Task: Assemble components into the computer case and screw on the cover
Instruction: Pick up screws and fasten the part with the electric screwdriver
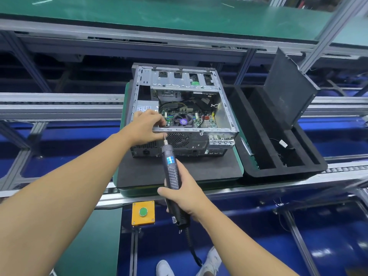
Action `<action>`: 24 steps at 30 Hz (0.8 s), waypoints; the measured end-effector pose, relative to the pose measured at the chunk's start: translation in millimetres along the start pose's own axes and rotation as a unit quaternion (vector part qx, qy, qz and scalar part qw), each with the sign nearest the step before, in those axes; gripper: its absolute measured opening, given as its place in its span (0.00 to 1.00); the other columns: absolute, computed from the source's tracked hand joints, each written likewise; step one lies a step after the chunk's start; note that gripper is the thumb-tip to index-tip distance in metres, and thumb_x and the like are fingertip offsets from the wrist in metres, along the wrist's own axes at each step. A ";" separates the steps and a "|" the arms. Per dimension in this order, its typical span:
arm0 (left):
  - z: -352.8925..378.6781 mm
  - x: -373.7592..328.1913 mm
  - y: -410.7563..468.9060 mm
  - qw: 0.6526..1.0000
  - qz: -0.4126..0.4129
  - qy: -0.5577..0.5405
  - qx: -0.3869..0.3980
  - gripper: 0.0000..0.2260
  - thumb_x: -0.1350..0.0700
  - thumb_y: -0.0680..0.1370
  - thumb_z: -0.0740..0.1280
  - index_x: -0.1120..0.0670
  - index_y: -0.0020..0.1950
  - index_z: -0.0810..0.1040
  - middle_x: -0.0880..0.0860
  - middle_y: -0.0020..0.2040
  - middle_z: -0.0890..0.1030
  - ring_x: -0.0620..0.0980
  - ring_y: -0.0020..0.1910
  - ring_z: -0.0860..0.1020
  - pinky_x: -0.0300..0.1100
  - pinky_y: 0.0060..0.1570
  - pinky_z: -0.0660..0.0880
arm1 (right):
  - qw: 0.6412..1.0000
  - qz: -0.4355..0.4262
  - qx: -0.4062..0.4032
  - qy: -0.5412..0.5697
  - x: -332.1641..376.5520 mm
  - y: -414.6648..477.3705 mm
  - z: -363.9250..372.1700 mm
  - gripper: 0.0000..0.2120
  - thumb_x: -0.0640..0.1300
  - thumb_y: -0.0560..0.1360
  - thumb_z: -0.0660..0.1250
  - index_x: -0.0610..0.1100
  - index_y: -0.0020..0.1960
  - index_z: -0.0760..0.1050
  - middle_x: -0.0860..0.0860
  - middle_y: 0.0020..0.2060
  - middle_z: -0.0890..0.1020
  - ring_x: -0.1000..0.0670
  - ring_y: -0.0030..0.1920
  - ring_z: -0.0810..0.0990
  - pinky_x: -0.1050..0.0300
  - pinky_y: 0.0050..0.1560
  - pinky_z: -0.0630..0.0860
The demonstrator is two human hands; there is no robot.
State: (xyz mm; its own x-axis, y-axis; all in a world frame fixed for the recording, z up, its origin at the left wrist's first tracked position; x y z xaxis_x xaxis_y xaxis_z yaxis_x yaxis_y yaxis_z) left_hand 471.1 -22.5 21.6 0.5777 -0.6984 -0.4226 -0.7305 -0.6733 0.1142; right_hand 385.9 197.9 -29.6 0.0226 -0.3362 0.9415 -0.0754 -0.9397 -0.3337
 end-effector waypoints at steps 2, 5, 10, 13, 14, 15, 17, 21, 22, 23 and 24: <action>-0.7 -0.7 -0.4 1.000 0.001 -0.001 -0.008 0.11 0.43 0.75 0.70 0.47 0.54 0.77 0.44 0.54 0.77 0.45 0.61 0.69 0.48 0.66 0.58 | 0.999 -0.014 0.003 0.039 1.5 2.1 -3.5 0.40 0.45 0.68 0.76 0.70 0.73 0.64 0.50 0.42 0.79 0.47 0.35 0.79 0.49 0.38 0.82; -1.7 -1.7 -1.3 1.000 0.000 -0.008 -0.007 0.14 0.43 0.76 0.70 0.47 0.60 0.78 0.43 0.55 0.78 0.43 0.63 0.68 0.50 0.67 0.59 | 0.995 -0.028 0.003 0.094 4.8 4.9 -11.2 0.39 0.40 0.70 0.76 0.67 0.72 0.66 0.49 0.42 0.79 0.47 0.35 0.79 0.48 0.36 0.82; -1.8 -2.3 2.4 1.000 -0.003 0.006 0.005 0.14 0.44 0.76 0.71 0.46 0.59 0.80 0.43 0.58 0.78 0.43 0.66 0.67 0.46 0.63 0.57 | 0.991 -0.033 -0.002 0.131 11.9 8.4 -30.5 0.37 0.37 0.71 0.76 0.59 0.73 0.67 0.48 0.45 0.78 0.47 0.36 0.79 0.48 0.37 0.82; 0.6 -4.5 8.6 0.999 -0.029 0.028 0.020 0.11 0.40 0.74 0.70 0.42 0.53 0.78 0.44 0.55 0.77 0.44 0.63 0.68 0.44 0.60 0.55 | 0.989 -0.037 -0.005 0.140 18.1 11.5 -45.9 0.36 0.35 0.73 0.74 0.56 0.74 0.66 0.47 0.47 0.77 0.46 0.37 0.79 0.48 0.38 0.82; 2.8 -6.9 10.5 0.998 -0.036 0.036 0.026 0.11 0.38 0.74 0.69 0.41 0.52 0.76 0.44 0.54 0.76 0.44 0.63 0.68 0.45 0.62 0.55 | 0.989 -0.040 -0.005 0.141 20.5 12.6 -50.8 0.36 0.35 0.73 0.74 0.57 0.74 0.67 0.48 0.47 0.78 0.46 0.37 0.79 0.49 0.38 0.81; 5.8 -10.6 12.8 0.998 -0.034 0.042 0.030 0.12 0.37 0.74 0.68 0.40 0.54 0.76 0.44 0.55 0.76 0.44 0.64 0.67 0.46 0.64 0.54 | 0.989 -0.041 -0.006 0.142 23.3 13.8 -55.8 0.36 0.35 0.72 0.74 0.58 0.74 0.67 0.48 0.47 0.78 0.46 0.37 0.79 0.49 0.37 0.81; 11.5 -24.3 18.5 0.999 -0.014 0.038 0.016 0.15 0.36 0.76 0.66 0.40 0.58 0.75 0.40 0.55 0.75 0.42 0.65 0.67 0.49 0.66 0.54 | 0.988 -0.045 -0.009 0.147 28.1 15.4 -65.8 0.38 0.35 0.71 0.73 0.59 0.74 0.67 0.48 0.45 0.78 0.45 0.36 0.79 0.51 0.35 0.80; 10.8 -65.1 36.9 0.996 0.022 -0.028 -0.086 0.08 0.43 0.80 0.63 0.45 0.50 0.79 0.42 0.46 0.81 0.45 0.52 0.76 0.47 0.54 0.68 | 0.985 -0.056 -0.028 0.164 35.0 16.3 -91.1 0.33 0.37 0.71 0.73 0.58 0.71 0.70 0.50 0.43 0.79 0.48 0.34 0.78 0.53 0.31 0.79; 10.3 -74.8 43.2 0.993 0.010 -0.058 -0.107 0.10 0.45 0.80 0.62 0.47 0.45 0.79 0.44 0.40 0.81 0.46 0.43 0.78 0.46 0.46 0.72 | 0.983 -0.063 -0.038 0.168 36.1 16.7 -99.7 0.29 0.39 0.71 0.73 0.58 0.68 0.72 0.50 0.43 0.79 0.48 0.33 0.78 0.53 0.30 0.79; 10.2 -83.3 49.6 0.989 -0.007 -0.085 -0.125 0.13 0.45 0.81 0.62 0.48 0.40 0.78 0.45 0.33 0.80 0.45 0.35 0.77 0.45 0.39 0.73 | 0.981 -0.068 -0.052 0.173 37.3 16.7 -108.9 0.25 0.41 0.72 0.74 0.57 0.65 0.74 0.49 0.43 0.79 0.48 0.31 0.77 0.53 0.30 0.78; 10.7 -92.7 56.8 0.985 -0.020 -0.104 -0.136 0.17 0.44 0.81 0.62 0.50 0.36 0.77 0.46 0.28 0.77 0.45 0.29 0.75 0.43 0.33 0.70 | 0.979 -0.069 -0.069 0.182 37.9 16.5 -119.7 0.22 0.43 0.72 0.74 0.56 0.63 0.74 0.48 0.42 0.79 0.47 0.30 0.77 0.53 0.29 0.78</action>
State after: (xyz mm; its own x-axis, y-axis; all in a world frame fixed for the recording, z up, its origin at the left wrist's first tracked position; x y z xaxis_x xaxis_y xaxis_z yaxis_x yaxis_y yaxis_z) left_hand 372.1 6.6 57.6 0.4962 -0.6243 -0.6034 -0.5673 -0.7592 0.3189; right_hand 266.2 177.2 6.2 -0.3123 -0.1388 0.9398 -0.2303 -0.9487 -0.2166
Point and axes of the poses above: each hand's wrist, its own y-axis towards the middle knuckle, its own z-axis out of the palm, x = y × z, the point moved 4 cm from there along y, towards the middle knuckle
